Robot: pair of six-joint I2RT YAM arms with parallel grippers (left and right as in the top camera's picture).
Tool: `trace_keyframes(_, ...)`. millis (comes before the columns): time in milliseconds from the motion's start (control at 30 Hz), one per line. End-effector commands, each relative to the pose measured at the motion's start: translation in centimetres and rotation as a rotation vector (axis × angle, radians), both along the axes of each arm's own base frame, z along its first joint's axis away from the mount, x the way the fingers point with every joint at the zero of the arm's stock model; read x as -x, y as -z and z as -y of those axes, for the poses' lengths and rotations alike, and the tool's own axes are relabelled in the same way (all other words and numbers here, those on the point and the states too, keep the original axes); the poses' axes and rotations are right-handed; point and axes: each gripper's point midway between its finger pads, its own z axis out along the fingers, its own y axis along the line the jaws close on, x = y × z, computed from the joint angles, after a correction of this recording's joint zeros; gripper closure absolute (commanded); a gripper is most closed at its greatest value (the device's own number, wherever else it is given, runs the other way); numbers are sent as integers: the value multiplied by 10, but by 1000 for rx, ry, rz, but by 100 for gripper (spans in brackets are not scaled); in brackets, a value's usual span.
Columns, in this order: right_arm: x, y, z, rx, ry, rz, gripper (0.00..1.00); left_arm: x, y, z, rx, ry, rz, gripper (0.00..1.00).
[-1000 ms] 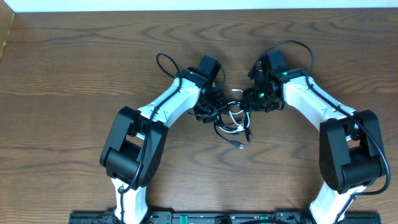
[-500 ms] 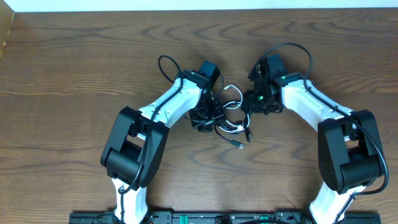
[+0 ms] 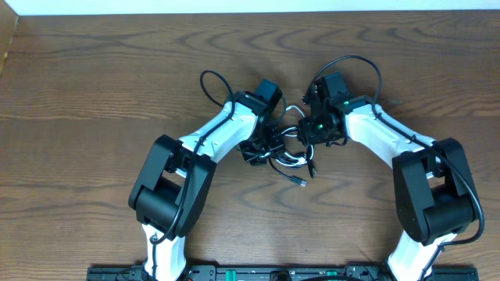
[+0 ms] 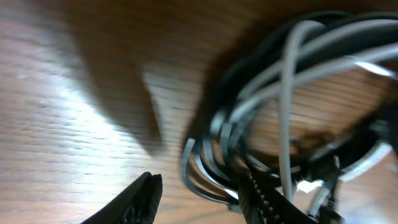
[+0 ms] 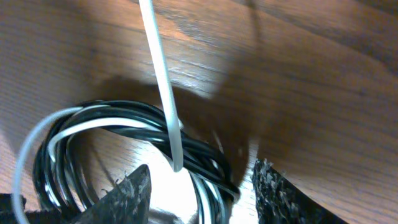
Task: Untangle cables
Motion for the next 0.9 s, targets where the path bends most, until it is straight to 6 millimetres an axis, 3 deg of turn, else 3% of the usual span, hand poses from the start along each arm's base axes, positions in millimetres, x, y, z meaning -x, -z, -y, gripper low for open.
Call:
trace_keyframes(0, 2, -3, -2, 23, -47, 33, 51, 5, 14, -13, -86, -34, -12, 55)
trace_keyframes(100, -1, -3, -1, 29, -44, 47, 53, 5, 14, -12, -83, -32, -9, 61)
trace_keyframes(267, 0, 4, 7, 70, -31, 56, 54, 19, 14, -9, -100, 15, -38, 81)
trace_keyframes(433, 0, 9, 8, 70, -29, 68, 56, 30, 15, -3, -100, 110, -28, 81)
trace_keyframes(567, 0, 9, 9, 74, -29, 67, 66, 34, 15, -3, -99, 170, -25, 81)
trace_keyframes(600, 0, 10, 11, 86, -25, 68, 68, 34, 15, -4, -98, 195, -21, 87)
trace_keyframes(667, -1, 12, 20, 138, -8, 76, 73, 32, 16, -10, -118, 243, -1, 92)
trace_keyframes(867, -9, 15, 55, 303, 126, 114, 82, 29, 17, -17, -134, 385, 45, 92)
